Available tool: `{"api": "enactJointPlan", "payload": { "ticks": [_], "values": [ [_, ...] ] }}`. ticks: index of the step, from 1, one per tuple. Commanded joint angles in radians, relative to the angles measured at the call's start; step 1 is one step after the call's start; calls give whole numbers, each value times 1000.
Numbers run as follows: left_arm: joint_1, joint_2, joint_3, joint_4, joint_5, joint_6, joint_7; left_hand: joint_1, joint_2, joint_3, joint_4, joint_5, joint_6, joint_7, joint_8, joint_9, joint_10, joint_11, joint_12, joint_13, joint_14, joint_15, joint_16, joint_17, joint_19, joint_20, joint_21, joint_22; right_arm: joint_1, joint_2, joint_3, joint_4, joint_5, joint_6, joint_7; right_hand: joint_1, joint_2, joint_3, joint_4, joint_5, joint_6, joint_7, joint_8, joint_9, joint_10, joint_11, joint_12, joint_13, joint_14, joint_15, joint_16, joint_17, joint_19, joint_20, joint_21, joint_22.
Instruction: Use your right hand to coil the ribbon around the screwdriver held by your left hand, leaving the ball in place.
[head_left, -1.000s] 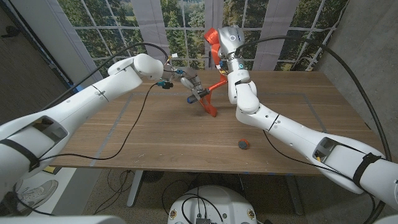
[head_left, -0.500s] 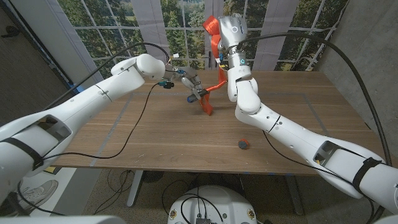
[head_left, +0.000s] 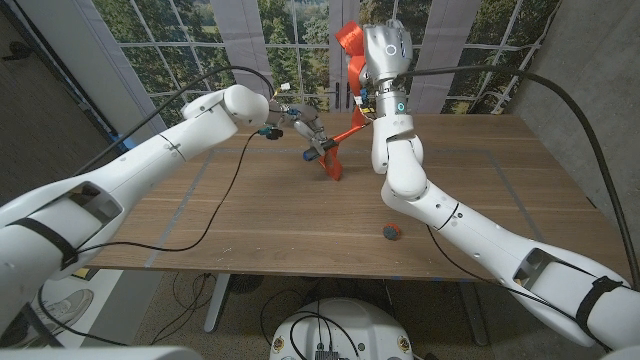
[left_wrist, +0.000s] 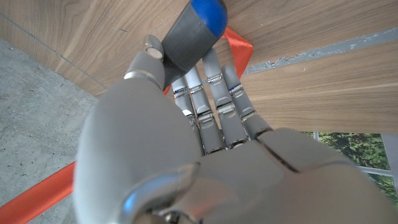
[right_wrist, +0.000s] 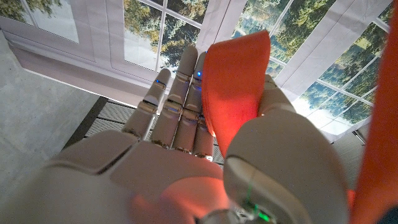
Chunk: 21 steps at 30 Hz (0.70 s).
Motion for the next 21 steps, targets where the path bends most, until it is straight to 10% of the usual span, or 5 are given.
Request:
{"api": "enactJointPlan", "payload": {
  "ticks": [1,21],
  "values": [
    [-20,-23,2,19,-4,7,27,109,114,12,8,7,74,-2,7,64,108,-97,3,150,123,-206,7,4,1,0,6,1,-155,-6,58,-115,-39,-12,-30,145,140,9,-1,8,102,-65,184,36,8,-6,5,3,51,-80,-6,3,2,-3,-1,3],
    [-38,-31,4,21,-13,18,38,108,114,12,9,8,77,-2,2,68,111,-99,-2,150,123,-205,7,6,2,0,8,0,-361,-28,169,-191,29,-8,-147,145,139,11,-3,8,102,-64,185,34,9,-7,5,3,54,-80,-10,8,0,-1,-3,3]
  ]
}}
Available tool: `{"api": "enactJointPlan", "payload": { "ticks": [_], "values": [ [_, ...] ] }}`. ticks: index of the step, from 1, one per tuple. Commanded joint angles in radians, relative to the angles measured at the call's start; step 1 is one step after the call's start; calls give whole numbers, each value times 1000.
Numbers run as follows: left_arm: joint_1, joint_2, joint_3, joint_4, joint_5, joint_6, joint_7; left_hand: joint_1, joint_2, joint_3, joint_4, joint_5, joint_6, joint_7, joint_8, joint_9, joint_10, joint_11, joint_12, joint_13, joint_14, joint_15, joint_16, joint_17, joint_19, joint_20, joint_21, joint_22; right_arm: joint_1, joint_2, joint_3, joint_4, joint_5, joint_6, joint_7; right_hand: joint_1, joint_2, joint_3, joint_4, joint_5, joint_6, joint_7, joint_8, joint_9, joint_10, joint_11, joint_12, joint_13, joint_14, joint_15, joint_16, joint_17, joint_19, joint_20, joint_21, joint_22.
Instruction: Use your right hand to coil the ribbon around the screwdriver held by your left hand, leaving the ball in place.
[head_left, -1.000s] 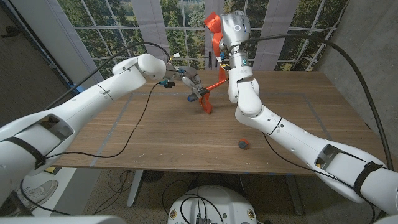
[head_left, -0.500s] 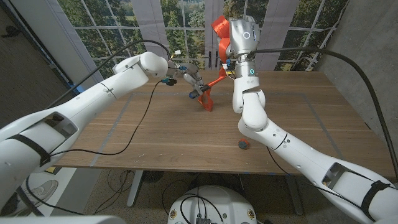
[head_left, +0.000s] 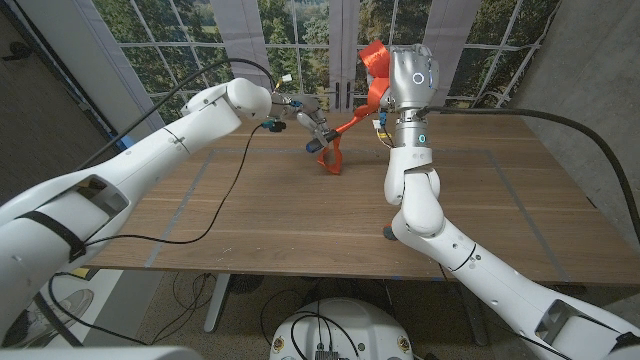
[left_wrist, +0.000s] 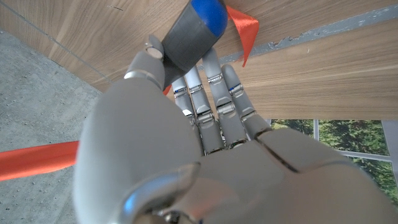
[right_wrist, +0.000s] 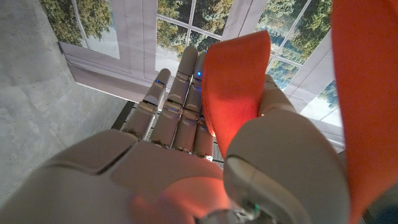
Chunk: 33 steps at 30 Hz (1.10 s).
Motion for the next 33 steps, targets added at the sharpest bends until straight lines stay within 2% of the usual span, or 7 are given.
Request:
{"api": "enactJointPlan", "payload": {
  "ticks": [1,6,14,26,33],
  "values": [
    [-8,-6,0,-3,-6,7,11,108,115,13,8,4,73,-4,7,68,105,-92,5,150,124,-203,7,1,3,-1,9,0,-105,-9,51,-35,41,9,-64,145,139,7,1,5,102,-64,185,35,7,-6,6,3,53,-81,-3,3,0,-1,-3,3],
    [-10,-5,0,-8,-10,17,10,107,114,13,8,4,74,-4,6,69,107,-91,2,148,121,-205,7,3,3,-1,9,0,-132,-10,55,-37,54,3,-66,144,139,7,1,4,103,-65,186,35,7,-6,6,2,51,-80,-4,6,-1,-1,-3,3],
    [-6,-3,-2,-22,-10,33,24,106,116,13,9,4,75,-4,5,70,105,-91,2,152,125,-204,6,0,1,1,9,0,-175,0,73,-25,118,9,-120,145,139,7,0,4,102,-65,185,34,9,-2,6,2,54,-81,-4,9,-2,0,-4,3],
    [-2,1,-3,-40,-11,46,38,105,114,13,9,4,76,-3,2,71,108,-96,0,152,125,-205,5,-1,2,-1,9,0,-240,-11,92,-53,180,-2,-172,146,139,8,-2,4,101,-64,185,33,8,-3,6,3,55,-79,-7,9,-1,-1,-4,4],
    [1,3,-5,-51,-13,56,46,106,115,13,9,4,77,-4,2,73,110,-89,-2,152,124,-205,5,-1,2,-1,10,0,-281,-10,108,-58,220,-14,-214,146,138,9,-2,4,102,-64,185,33,11,-1,6,2,57,-79,-9,8,-1,0,-4,4]
  ]
}}
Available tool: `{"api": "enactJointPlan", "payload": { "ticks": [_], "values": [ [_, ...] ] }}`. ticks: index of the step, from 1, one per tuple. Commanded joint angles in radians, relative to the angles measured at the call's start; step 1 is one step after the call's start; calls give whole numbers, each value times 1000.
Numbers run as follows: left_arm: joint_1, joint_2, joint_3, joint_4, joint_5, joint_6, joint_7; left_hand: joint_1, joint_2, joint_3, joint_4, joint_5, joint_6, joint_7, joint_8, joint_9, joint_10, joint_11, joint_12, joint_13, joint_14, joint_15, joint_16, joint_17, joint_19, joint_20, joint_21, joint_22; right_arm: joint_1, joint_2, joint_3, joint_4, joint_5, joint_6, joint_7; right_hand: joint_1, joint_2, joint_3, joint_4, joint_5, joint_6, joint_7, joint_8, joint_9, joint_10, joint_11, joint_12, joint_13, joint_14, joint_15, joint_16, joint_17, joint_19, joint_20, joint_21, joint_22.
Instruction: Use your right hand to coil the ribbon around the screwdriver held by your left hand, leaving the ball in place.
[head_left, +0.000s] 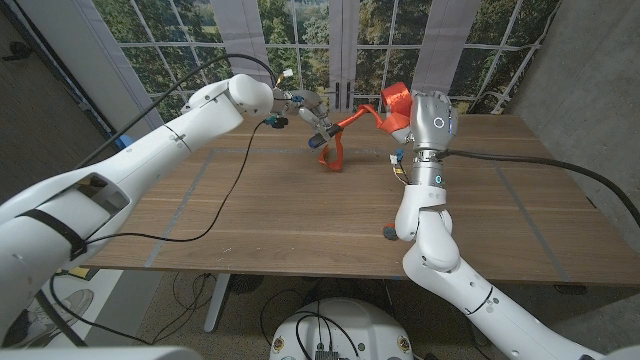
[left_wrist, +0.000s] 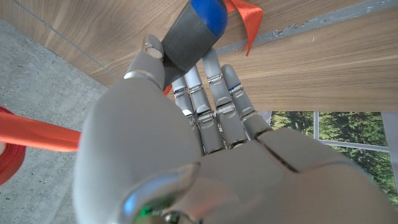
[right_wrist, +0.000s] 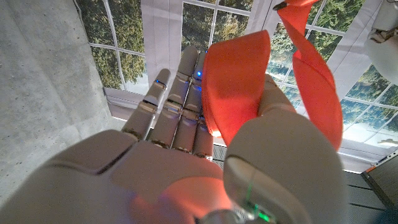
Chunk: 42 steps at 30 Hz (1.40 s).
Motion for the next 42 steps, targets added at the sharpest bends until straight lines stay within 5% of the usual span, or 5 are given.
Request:
{"api": "enactJointPlan", "payload": {
  "ticks": [1,19,22,30,42],
  "values": [
    [3,4,-1,-18,1,14,12,107,114,14,8,6,76,-7,0,73,101,-94,4,152,124,-205,1,2,3,-1,10,0,-65,-2,21,-12,60,-22,-62,146,140,11,-1,6,102,-63,185,33,10,-1,6,2,55,-81,-2,3,-1,0,0,1],
    [4,32,15,-73,17,68,-14,106,114,14,8,6,78,-6,-2,75,103,-97,0,154,127,-205,1,1,2,0,10,0,-52,-21,5,-6,108,-39,-50,145,141,9,-1,5,101,-62,186,34,8,-1,6,4,54,-79,-2,9,-1,1,-1,1],
    [2,44,21,-104,34,120,-20,108,112,14,6,6,76,-7,-3,76,103,-96,2,157,123,-202,2,6,3,0,11,-1,-41,-24,-2,0,111,-57,-22,145,140,8,-1,5,101,-62,186,34,8,-2,6,5,55,-79,-3,8,-2,1,-1,1],
    [49,57,-5,-223,17,443,44,112,107,15,2,9,77,-3,-3,79,109,-97,0,154,134,-203,-1,-5,10,4,14,0,-17,-29,-14,44,154,-67,2,146,142,7,-1,5,97,-62,186,35,7,2,5,3,51,-79,-4,11,-2,1,-1,1],
    [66,112,32,-257,-51,537,71,122,106,22,-2,17,74,14,-7,84,125,-82,-2,147,157,-188,-4,-24,28,16,20,-1,21,-64,-48,70,208,-32,33,147,143,6,-2,5,99,-61,185,32,7,-1,5,4,53,-77,-6,9,-1,3,-1,2]
  ]
}}
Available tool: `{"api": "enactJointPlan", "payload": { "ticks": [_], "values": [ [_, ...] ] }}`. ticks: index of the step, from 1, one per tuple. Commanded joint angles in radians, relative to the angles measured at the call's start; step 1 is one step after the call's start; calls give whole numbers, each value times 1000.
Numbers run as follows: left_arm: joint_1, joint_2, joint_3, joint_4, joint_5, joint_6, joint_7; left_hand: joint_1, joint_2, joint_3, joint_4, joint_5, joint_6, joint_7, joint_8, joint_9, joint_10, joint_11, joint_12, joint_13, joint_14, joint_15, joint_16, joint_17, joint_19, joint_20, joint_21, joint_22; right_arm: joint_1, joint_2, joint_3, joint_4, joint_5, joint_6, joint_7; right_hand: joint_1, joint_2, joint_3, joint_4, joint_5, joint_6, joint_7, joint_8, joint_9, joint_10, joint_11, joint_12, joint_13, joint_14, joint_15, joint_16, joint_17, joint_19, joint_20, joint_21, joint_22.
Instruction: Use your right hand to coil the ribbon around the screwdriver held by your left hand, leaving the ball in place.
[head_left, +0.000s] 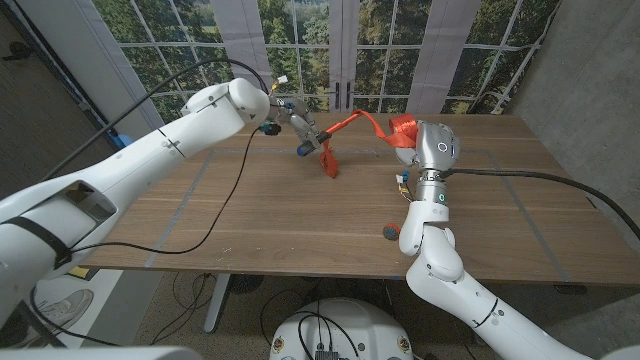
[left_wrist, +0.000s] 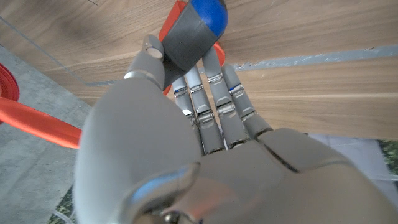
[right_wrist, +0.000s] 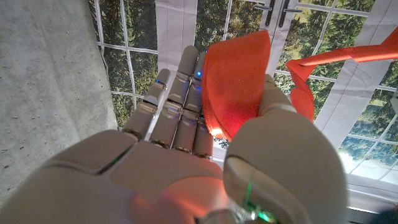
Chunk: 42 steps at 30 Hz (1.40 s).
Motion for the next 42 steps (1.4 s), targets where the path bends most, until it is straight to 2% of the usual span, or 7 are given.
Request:
{"api": "enactJointPlan", "payload": {
  "ticks": [1,4,18,24,31,36,42],
  "values": [
    [37,41,13,-62,-61,173,58,121,105,22,-1,12,67,13,0,83,113,-95,5,147,157,-196,2,-11,19,5,7,-1,44,-39,-39,29,45,29,46,145,143,2,-2,4,99,-61,185,32,8,-1,6,5,48,-76,-6,3,-1,3,-1,2],
    [36,49,19,-72,-77,213,70,122,104,24,-1,14,68,15,-1,84,120,-93,4,143,163,-194,2,-12,26,5,10,-1,56,-63,-46,34,69,61,76,144,144,2,-1,4,99,-62,185,32,8,0,6,5,46,-77,-7,3,-1,3,-1,2],
    [12,84,78,-95,-118,295,101,125,101,29,-1,18,67,22,-4,87,119,-87,1,147,161,-191,3,-9,30,8,11,-1,168,-95,-148,86,70,17,312,145,147,-2,0,3,97,-61,185,32,2,2,4,5,42,-75,-9,5,-3,2,-2,2],
    [8,89,94,-89,-138,306,112,126,99,30,-1,19,67,24,-5,89,118,-88,0,149,166,-190,3,-13,33,9,13,-1,168,-90,-149,110,92,13,300,146,147,-5,0,3,95,-60,185,33,2,2,4,6,42,-72,-9,3,-4,3,-2,2],
    [-29,88,147,-80,-126,336,105,127,98,30,-1,20,68,28,-6,91,121,-87,-2,147,163,-191,6,-7,35,9,15,-1,194,-105,-173,120,104,-17,360,147,148,-7,-1,3,95,-60,185,33,2,3,4,6,41,-73,-9,4,-4,4,-2,2],
    [-106,77,232,-42,-105,357,31,127,97,31,-1,21,67,26,-7,93,120,-86,-3,150,165,-189,5,-11,36,10,15,-1,228,-127,-198,119,122,-36,450,147,149,-8,0,3,96,-58,185,32,-1,3,2,6,39,-72,-10,5,-5,5,-3,2],
    [-134,68,270,-21,-96,357,6,128,97,31,-1,21,67,29,-9,92,117,-80,-5,151,163,-187,8,-7,37,10,17,-1,245,-137,-213,122,136,-40,472,147,150,-11,1,2,94,-58,184,31,-3,2,1,5,35,-69,-12,4,-6,6,-3,2]
  ]
}}
